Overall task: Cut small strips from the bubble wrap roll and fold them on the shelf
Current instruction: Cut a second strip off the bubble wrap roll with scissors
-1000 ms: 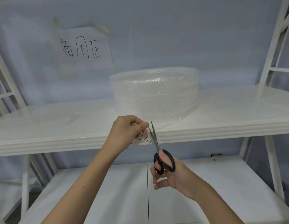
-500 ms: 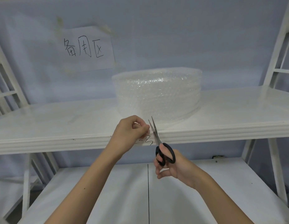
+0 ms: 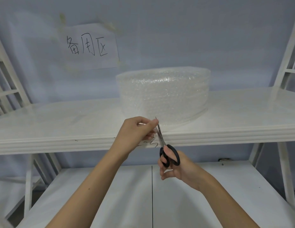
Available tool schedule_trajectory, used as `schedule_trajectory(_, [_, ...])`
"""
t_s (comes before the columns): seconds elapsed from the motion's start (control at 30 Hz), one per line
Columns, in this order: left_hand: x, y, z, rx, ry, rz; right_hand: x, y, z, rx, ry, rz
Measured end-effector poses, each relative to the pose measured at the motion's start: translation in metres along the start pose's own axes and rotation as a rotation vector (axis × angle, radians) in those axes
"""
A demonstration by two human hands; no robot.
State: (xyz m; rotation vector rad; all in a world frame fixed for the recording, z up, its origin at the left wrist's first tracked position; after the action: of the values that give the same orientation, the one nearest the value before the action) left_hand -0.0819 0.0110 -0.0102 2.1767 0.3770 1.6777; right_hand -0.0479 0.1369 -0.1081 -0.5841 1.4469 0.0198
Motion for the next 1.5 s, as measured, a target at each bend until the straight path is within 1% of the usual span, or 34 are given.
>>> schedule_trajectory(0.17, [-0.003, 0.000, -0.004, -0.013, -0.017, -0.069, 0.000, 0.001, -0.001, -0.005, 0.008, -0.003])
schedule_trajectory(0.5, [-0.003, -0.001, -0.005, -0.037, -0.033, -0.048, -0.006, -0.004, -0.002, -0.040, 0.011, -0.047])
schedule_trajectory(0.77, [-0.003, -0.003, -0.003, -0.054, -0.033, -0.041, -0.006, -0.001, 0.001, -0.023, 0.038, -0.050])
schedule_trajectory(0.9, [0.000, -0.005, 0.000, -0.104, -0.055, -0.062, -0.011, -0.006, 0.000, -0.041, 0.048, -0.078])
schedule_trajectory(1.0, [0.002, -0.005, 0.002, -0.117, -0.069, -0.069, -0.017, -0.008, 0.000, -0.042, 0.080, -0.039])
schedule_trajectory(1.17, [0.007, -0.007, 0.005, -0.162, -0.096, -0.073, -0.022, -0.009, 0.002, -0.090, 0.115, -0.028])
schedule_trajectory(1.3, [0.011, -0.010, 0.008, -0.198, -0.129, -0.104, -0.025, -0.009, 0.000, -0.074, 0.129, -0.038])
schedule_trajectory(1.5, [0.015, -0.006, 0.010, -0.254, -0.129, -0.113, -0.029, -0.009, 0.002, -0.017, 0.160, -0.008])
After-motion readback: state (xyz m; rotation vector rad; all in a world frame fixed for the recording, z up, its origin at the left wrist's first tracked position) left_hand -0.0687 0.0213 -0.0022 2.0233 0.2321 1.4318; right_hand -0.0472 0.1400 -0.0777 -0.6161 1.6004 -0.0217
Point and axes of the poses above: each hand's wrist, its own z-axis away from the middle knuckle, its own y-axis out of the back of the hand, x = y × z, the point moved 8 cm from there along -z, towards the middle knuckle, and after that the axes turned 15 degrees about -z, right-handed, at the moved point
